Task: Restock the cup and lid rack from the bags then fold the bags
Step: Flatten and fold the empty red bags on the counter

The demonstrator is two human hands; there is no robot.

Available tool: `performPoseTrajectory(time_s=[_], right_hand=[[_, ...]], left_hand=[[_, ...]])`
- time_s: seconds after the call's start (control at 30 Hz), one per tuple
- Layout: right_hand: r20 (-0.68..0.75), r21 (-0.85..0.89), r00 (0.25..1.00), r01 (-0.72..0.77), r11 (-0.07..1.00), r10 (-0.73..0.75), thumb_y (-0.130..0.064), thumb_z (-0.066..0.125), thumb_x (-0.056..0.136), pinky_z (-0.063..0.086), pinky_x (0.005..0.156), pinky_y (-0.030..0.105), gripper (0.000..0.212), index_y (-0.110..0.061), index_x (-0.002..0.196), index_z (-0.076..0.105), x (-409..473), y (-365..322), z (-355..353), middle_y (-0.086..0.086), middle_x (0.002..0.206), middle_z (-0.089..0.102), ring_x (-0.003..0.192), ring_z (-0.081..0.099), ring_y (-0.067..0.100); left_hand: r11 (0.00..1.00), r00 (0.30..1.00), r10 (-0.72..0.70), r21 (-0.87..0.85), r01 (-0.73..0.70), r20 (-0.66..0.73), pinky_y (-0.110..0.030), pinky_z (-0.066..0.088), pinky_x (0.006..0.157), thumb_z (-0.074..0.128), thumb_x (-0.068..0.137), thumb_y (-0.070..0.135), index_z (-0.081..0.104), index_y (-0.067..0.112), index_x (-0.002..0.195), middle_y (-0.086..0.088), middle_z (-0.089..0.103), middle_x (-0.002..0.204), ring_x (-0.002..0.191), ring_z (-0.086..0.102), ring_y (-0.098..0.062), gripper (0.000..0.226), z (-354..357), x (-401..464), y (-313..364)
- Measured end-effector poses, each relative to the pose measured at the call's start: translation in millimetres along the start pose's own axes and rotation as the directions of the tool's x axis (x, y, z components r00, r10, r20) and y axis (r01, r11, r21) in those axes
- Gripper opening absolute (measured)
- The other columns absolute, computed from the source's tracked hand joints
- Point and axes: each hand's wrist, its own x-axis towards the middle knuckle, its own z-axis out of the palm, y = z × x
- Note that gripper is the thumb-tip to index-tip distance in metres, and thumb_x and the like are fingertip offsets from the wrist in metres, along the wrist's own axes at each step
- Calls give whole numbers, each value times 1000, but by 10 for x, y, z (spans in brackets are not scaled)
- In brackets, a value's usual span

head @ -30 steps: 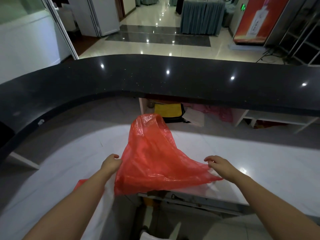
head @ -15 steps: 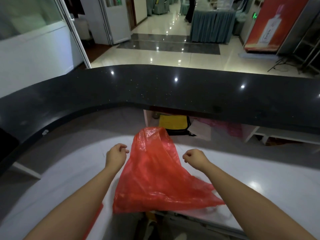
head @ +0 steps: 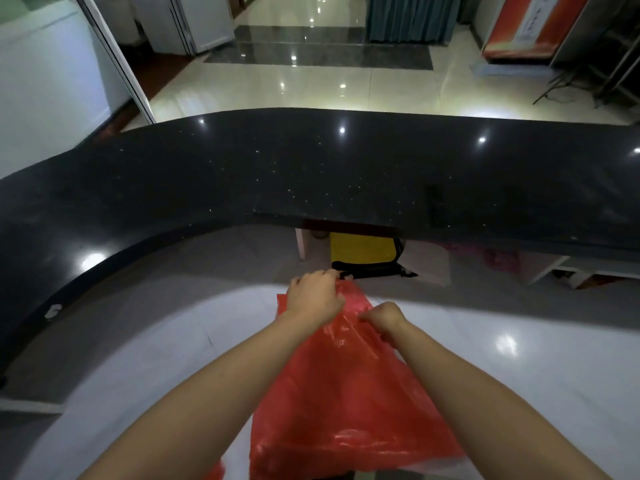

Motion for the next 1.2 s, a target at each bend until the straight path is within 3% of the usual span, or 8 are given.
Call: performPoseTrajectory(time_s=[0.23, 0.33, 0.5, 0.6, 0.67, 0.9, 1.03, 1.2], right_hand=[[-20, 457, 999, -15, 889, 27, -19, 50, 98, 28, 41, 24, 28, -8, 73, 59, 13, 218, -408, 9, 56, 52, 40, 41, 14], [-34, 502, 999, 9, 865, 9, -19, 52, 101, 41, 45, 23, 27, -10, 78, 62, 6, 292, -593, 5, 56, 56, 45, 51, 16], [-44, 495, 993, 115, 861, -108, -25, 58, 101, 46, 46, 24, 16, -12, 98, 67, -34, 380, -758, 0, 66, 65, 50, 58, 12], [-29, 522, 987, 147, 840, -155, -25, 57, 102, 43, 43, 25, 16, -12, 97, 65, -51, 408, -846, 5, 71, 65, 52, 57, 16], [-31, 528, 986, 157, 835, -166, -23, 55, 103, 42, 44, 27, 15, -11, 99, 63, -54, 431, -909, 8, 69, 59, 51, 52, 20], [-86, 613, 996, 82, 786, -37, -25, 51, 105, 49, 44, 26, 15, -14, 100, 60, -31, 588, -1175, 11, 78, 65, 57, 60, 19], [-44, 616, 999, 42, 787, -19, -24, 50, 105, 46, 44, 23, 14, -16, 100, 61, -44, 670, -1224, 6, 73, 64, 54, 57, 16], [-6, 611, 999, 46, 791, -54, -21, 49, 105, 35, 39, 20, 13, -13, 102, 58, -69, 694, -1278, 4, 55, 58, 40, 48, 14]], left_hand=[[964, 985, 66, 243, -104, 161, -42, 37, 102, 58, 85, 13, 62, 32, 126, 1, 67, 120, 115, 60, -27, 45, 75, 92, -378], [965, 966, 121, 200, -169, 230, -45, 37, 105, 62, 87, 27, 48, 35, 143, 1, 59, 130, 121, 55, -28, 58, 128, 58, -287], [875, 872, 483, 23, -483, -84, -41, 41, 107, 53, 94, 36, 58, 25, 137, 6, 55, 134, 125, 47, -18, 44, 109, -34, 261], [905, 909, 407, 89, -415, 92, -45, 38, 110, 49, 90, 67, 47, 29, 144, 5, 53, 138, 128, 46, -21, 66, 165, -106, 608], [899, 903, 393, 134, -416, 173, -44, 35, 108, 55, 94, 55, 49, 27, 140, 2, 55, 135, 127, 49, -24, 54, 253, -169, 731], [554, 580, 755, 174, -814, 306, -39, 43, 95, 50, 96, 18, 56, 21, 133, 1, 56, 129, 113, 55, -23, 38, 476, -452, 654], [646, 634, 764, 167, -745, -123, -31, 46, 58, 56, 97, 30, 64, 14, 118, -3, 60, 111, 76, 61, -23, 27, 488, -487, 750], [948, 948, 296, 86, -307, 119, -43, 43, 102, 51, 91, 66, 41, 19, 146, -3, 53, 138, 125, 52, -27, 73, 456, -374, 1150]])
